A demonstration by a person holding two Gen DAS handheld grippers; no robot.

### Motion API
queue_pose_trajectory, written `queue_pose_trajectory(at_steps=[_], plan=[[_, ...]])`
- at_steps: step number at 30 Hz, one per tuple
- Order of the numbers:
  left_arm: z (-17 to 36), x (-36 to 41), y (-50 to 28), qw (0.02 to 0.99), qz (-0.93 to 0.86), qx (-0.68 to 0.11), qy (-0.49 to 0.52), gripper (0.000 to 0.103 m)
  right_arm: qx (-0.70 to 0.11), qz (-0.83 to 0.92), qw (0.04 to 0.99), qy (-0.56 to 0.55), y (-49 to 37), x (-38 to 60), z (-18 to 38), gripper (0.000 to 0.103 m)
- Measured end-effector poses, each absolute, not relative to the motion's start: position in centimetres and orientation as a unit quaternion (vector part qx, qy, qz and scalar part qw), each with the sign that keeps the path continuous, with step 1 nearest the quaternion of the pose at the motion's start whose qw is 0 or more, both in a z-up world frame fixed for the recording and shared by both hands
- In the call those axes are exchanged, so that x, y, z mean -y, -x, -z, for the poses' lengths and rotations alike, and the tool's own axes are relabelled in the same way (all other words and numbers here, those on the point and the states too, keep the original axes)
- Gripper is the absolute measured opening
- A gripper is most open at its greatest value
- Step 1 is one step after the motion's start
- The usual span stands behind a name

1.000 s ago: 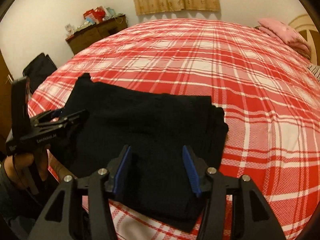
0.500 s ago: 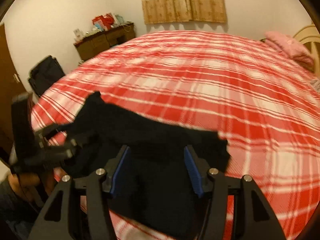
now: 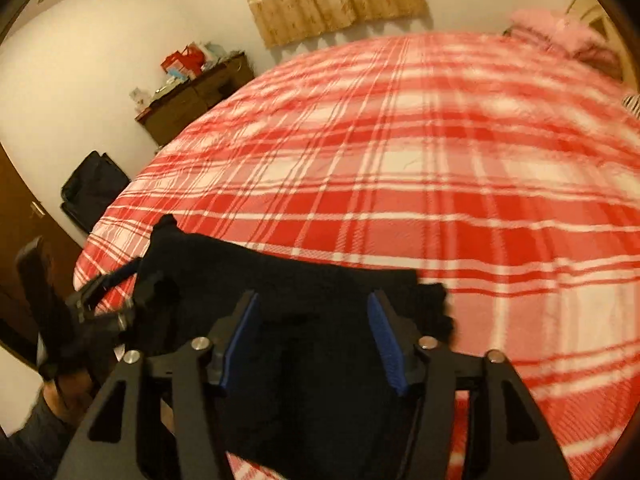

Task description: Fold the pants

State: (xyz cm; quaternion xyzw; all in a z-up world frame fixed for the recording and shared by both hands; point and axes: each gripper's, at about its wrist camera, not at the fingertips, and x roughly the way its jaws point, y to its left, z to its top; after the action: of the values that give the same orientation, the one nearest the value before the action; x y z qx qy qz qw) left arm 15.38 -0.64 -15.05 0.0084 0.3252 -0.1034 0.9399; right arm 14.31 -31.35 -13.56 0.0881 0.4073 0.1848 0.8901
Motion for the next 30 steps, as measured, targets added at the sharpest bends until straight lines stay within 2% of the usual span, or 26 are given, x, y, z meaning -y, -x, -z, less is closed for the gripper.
queue_pose_trajectory(at_steps=[3, 7, 11, 14, 18, 20, 27, 30], plan=[[15.9, 1.0, -16.1, 0.936, 0.103, -0.336, -0.022, 0.084, -0.411, -0.200, 0.887, -0.062, -11.9, 30.9, 13.2, 0.067], [17.3, 2.2, -16.3, 0.927, 0.118, -0.354, -0.030, 0.084, -0.461, -0.153, 0.874, 0.004, -10.0, 30.3, 16.3, 0.068], [17.2, 2.9, -15.3, 0.929, 0.121, -0.348, -0.040, 0.084, -0.451, -0.148, 0.880, 0.008, -9.0, 31.1, 17.6, 0.068], [17.0, 2.5, -15.1, 0.929, 0.125, -0.348, -0.031, 0.084, -0.447, -0.142, 0.883, -0.003, -8.8, 31.2, 16.7, 0.060], [16.9, 1.6, -14.9, 0.929, 0.124, -0.348, -0.018, 0.084, -0.438, -0.142, 0.888, 0.007, -7.7, 30.8, 16.4, 0.039], [16.8, 1.4, -14.8, 0.930, 0.123, -0.346, -0.018, 0.084, -0.437, -0.141, 0.888, 0.003, -7.5, 30.9, 16.4, 0.034], [15.7, -0.4, -13.7, 0.944, 0.093, -0.312, -0.055, 0.084, -0.475, -0.186, 0.854, -0.106, -8.8, 34.1, 17.4, 0.036], [15.4, -1.7, -13.5, 0.947, 0.087, -0.302, -0.067, 0.086, -0.476, -0.188, 0.852, -0.110, -8.5, 34.1, 17.2, 0.036]])
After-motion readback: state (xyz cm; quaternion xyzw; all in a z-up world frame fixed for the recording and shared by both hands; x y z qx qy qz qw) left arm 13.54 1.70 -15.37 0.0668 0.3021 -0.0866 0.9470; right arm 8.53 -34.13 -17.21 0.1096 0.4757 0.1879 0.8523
